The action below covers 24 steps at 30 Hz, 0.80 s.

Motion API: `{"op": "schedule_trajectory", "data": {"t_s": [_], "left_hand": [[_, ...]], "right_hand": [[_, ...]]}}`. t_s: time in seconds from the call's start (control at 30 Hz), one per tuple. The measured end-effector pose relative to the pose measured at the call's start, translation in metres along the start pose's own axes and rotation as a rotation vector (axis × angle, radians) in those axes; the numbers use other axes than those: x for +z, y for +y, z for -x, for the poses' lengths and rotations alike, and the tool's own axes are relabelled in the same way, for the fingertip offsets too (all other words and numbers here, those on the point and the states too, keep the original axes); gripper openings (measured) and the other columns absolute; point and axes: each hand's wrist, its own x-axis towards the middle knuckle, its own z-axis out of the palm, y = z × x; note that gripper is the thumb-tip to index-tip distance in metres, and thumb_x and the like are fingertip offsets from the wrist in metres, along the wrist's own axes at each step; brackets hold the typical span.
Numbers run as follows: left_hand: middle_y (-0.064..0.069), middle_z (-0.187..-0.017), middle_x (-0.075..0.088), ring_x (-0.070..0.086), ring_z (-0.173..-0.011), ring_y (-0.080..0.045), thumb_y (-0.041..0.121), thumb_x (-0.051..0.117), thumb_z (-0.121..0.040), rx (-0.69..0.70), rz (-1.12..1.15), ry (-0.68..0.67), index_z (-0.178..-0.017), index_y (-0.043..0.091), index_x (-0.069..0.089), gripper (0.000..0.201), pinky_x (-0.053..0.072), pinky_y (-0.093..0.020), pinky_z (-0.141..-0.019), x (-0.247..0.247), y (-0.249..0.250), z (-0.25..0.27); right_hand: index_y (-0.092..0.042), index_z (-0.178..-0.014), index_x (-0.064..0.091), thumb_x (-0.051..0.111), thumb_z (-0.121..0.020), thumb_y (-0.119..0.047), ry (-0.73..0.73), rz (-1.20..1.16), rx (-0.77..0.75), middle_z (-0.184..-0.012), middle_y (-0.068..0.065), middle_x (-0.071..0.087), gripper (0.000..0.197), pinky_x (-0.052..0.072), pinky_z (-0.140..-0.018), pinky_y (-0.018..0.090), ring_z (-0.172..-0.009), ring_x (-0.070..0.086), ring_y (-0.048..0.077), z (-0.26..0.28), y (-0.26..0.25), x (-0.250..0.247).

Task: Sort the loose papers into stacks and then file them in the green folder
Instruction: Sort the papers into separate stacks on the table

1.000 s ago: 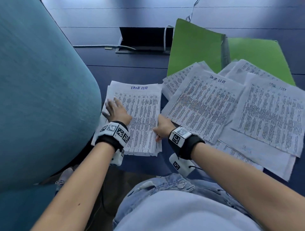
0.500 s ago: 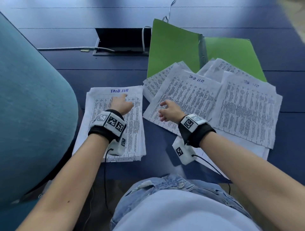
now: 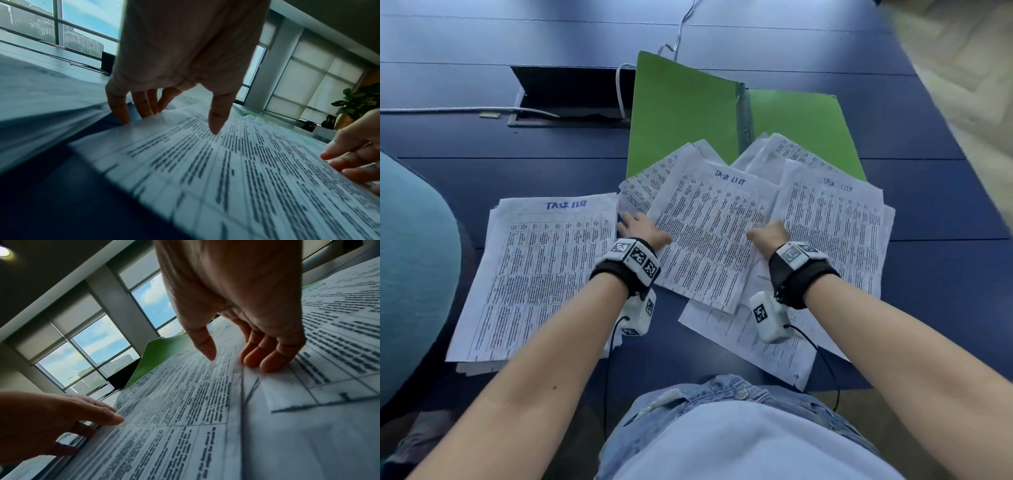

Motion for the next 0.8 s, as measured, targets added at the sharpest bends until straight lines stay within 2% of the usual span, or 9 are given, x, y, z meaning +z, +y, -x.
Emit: {"op": "schedule_trajectory", "data": {"t_s": [0.1,0.13,0.27,0.37,0.43,0.53,0.63,0.73,0.8], "left_hand": [[-0.02,-0.151,0.005,0.012,-0.141,-0.036,0.024,0.069,-0.08,-0.019,0.028,0.002,-0.14,-0.001,0.018,0.083,0.017,-0.047,-0.115,0.004,0.003,0.0],[-0.02,-0.15,0.008,0.014,-0.139,-0.036,0.023,0.07,-0.079,-0.013,0.019,0.009,-0.139,0.0,0.02,0.082,0.018,-0.049,-0.114,0.007,0.003,0.0],[-0.017,-0.145,0.019,0.021,-0.135,-0.035,0.016,0.066,-0.079,0.043,-0.008,0.071,-0.14,0.007,0.017,0.079,0.023,-0.052,-0.11,0.018,0.004,0.002],[-0.017,-0.142,0.025,0.026,-0.133,-0.036,0.011,0.061,-0.081,0.113,-0.047,0.103,-0.143,0.014,0.017,0.076,0.026,-0.052,-0.109,0.022,0.004,0.005],[-0.017,-0.133,0.034,0.034,-0.126,-0.034,0.004,0.055,-0.082,0.169,-0.04,0.15,-0.133,0.016,0.034,0.057,0.031,-0.05,-0.106,0.023,0.002,0.007],[-0.015,-0.125,0.042,0.039,-0.122,-0.031,0.0,0.052,-0.083,0.186,0.036,0.199,-0.11,0.012,0.055,0.03,0.034,-0.046,-0.103,0.022,-0.003,0.005],[-0.018,-0.114,0.054,0.051,-0.112,-0.031,-0.004,0.053,-0.082,0.182,0.176,0.27,-0.089,0.002,0.065,0.016,0.043,-0.038,-0.097,0.021,-0.009,0.003],[-0.021,-0.103,0.06,0.058,-0.098,-0.033,-0.01,0.05,-0.079,0.254,0.271,0.309,-0.088,-0.001,0.061,0.017,0.05,-0.036,-0.088,0.023,-0.012,0.002],[-0.021,-0.102,0.061,0.061,-0.088,-0.033,-0.01,0.048,-0.08,0.28,0.347,0.265,-0.105,0.004,0.053,0.029,0.056,-0.041,-0.08,0.024,-0.013,0.002]], "right_hand": [[-0.012,-0.099,0.04,0.059,-0.083,-0.018,-0.04,0.024,-0.018,-0.071,0.004,0.043,0.026,0.035,-0.049,0.025,-0.064,0.049,0.021,0.0,-0.004,0.002],[-0.012,-0.095,0.04,0.06,-0.081,-0.017,-0.05,0.023,-0.026,-0.07,0.004,0.042,0.026,0.032,-0.048,0.024,-0.063,0.046,0.02,-0.003,-0.005,0.005],[-0.006,-0.094,0.044,0.064,-0.081,-0.014,-0.06,0.026,-0.073,-0.093,0.012,0.049,0.025,0.039,-0.064,0.028,-0.088,0.048,0.022,-0.005,-0.008,0.016],[0.0,-0.115,0.046,0.065,-0.08,-0.017,-0.073,0.029,-0.095,-0.124,0.018,0.048,0.043,0.04,-0.085,0.033,-0.116,0.047,0.029,-0.005,-0.008,0.019],[-0.002,-0.12,0.045,0.065,-0.08,-0.018,-0.084,0.012,-0.105,-0.126,0.015,0.049,0.048,0.04,-0.087,0.031,-0.116,0.048,0.029,-0.007,-0.006,0.018],[-0.006,-0.114,0.044,0.068,-0.078,-0.017,-0.099,-0.078,-0.09,-0.113,0.013,0.053,0.044,0.042,-0.075,0.031,-0.095,0.052,0.025,-0.01,-0.003,0.015],[-0.006,-0.119,0.036,0.069,-0.076,-0.016,-0.086,-0.184,-0.027,-0.105,0.011,0.048,0.055,0.05,-0.076,0.039,-0.086,0.054,0.025,-0.011,-0.002,0.015],[-0.002,-0.127,0.03,0.069,-0.076,-0.015,0.008,-0.183,0.013,-0.123,0.017,0.043,0.065,0.047,-0.095,0.042,-0.107,0.053,0.032,-0.012,0.0,0.015],[0.002,-0.129,0.03,0.069,-0.076,-0.015,0.113,-0.137,0.072,-0.136,0.019,0.028,0.067,0.038,-0.104,0.038,-0.121,0.041,0.036,-0.01,0.0,0.014]]}}
